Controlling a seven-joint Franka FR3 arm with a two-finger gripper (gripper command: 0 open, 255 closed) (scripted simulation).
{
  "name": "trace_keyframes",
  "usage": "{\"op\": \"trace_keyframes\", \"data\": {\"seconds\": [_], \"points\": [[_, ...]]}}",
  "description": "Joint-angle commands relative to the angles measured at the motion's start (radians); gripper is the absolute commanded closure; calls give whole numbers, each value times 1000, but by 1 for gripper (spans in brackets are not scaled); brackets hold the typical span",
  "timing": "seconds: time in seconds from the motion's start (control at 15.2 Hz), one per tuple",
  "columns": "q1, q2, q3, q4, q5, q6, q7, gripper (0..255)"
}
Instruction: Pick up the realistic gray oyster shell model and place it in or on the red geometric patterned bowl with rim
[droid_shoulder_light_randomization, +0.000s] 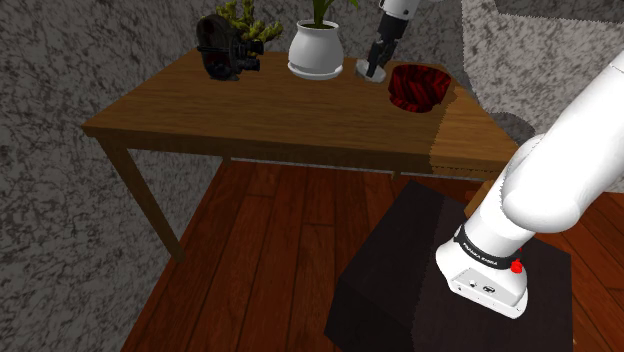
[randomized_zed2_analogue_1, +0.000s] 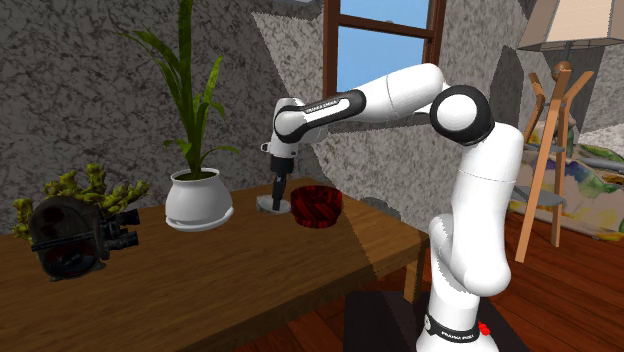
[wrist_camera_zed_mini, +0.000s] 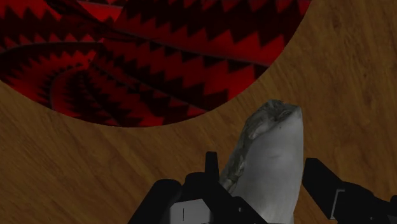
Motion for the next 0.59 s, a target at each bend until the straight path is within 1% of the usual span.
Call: {"op": "trace_keyframes", "data": {"seconds": [0.0,0.53], "points": [[0,-4,1,23,-4,-26,6,255],[1,-14,3,121,-13,-131,26,255]]}}
